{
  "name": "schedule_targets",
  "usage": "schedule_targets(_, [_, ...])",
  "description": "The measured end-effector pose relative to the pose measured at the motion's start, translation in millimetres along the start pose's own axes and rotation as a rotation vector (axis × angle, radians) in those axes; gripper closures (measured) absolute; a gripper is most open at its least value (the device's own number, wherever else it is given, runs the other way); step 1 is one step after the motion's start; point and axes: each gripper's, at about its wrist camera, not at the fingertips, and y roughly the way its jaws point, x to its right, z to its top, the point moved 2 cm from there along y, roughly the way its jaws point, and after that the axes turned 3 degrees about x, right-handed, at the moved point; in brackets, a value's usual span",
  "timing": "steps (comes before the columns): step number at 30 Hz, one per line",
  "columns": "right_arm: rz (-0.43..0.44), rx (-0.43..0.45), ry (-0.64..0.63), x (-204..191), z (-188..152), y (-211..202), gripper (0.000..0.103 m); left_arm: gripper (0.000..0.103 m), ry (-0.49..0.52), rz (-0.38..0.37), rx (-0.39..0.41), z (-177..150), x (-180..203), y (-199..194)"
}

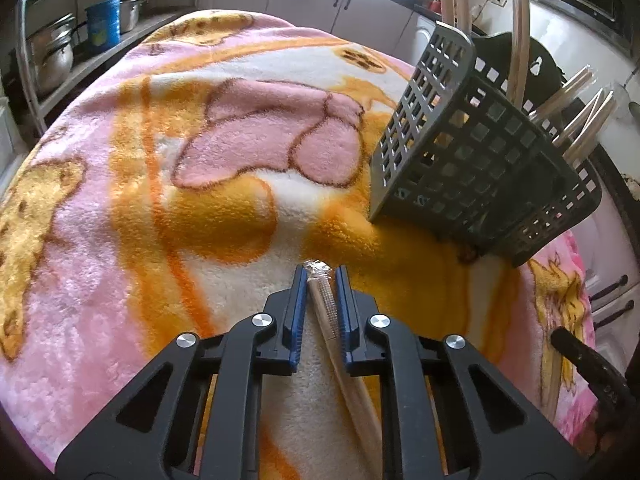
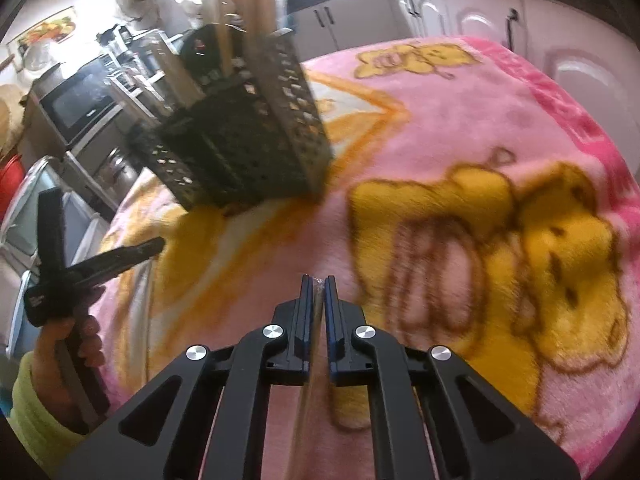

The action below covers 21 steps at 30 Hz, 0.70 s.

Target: Organize utensils

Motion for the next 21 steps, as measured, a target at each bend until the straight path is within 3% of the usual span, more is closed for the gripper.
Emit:
schedule_targets(6, [0.046,0.054,-0.053,-23,15,-12,0.098,0.097,0.015,-0.059,0.038,2,9,-22])
schedule_targets(21, [0.113,0.29,-0.19,-62,59,-78,0.098,0.098,0.118,-0.198,0.249,40,62,-115])
